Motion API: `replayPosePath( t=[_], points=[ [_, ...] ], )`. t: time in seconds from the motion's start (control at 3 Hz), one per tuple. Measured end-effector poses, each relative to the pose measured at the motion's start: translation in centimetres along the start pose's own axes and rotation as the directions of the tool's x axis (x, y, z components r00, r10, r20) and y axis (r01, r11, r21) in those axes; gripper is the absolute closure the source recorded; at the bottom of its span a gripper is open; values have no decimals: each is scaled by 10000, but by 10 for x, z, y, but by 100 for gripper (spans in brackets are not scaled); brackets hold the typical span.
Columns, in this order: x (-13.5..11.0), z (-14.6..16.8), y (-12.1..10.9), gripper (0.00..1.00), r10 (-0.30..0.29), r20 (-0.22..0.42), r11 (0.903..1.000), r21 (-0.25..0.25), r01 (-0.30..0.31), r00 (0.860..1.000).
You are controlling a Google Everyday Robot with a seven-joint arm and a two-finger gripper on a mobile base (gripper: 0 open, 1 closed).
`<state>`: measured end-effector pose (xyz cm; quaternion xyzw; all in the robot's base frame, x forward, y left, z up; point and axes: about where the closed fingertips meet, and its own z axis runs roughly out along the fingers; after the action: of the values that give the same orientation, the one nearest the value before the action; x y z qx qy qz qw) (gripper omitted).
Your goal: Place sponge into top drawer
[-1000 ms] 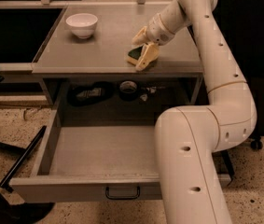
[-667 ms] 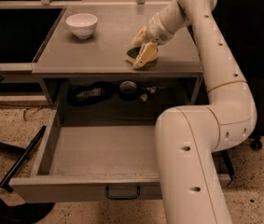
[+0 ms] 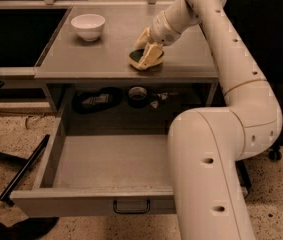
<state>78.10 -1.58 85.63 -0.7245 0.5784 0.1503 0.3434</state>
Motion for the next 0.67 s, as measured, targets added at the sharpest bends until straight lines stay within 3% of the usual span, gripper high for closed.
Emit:
replayPosePath(
  t=[0.33,0.67],
  points=[
    [-71,-32,5,100,-1091,590,9911,835,1040,9923],
    [-71,-32,5,100,-1091,590,9911,835,1040,9923]
  ],
)
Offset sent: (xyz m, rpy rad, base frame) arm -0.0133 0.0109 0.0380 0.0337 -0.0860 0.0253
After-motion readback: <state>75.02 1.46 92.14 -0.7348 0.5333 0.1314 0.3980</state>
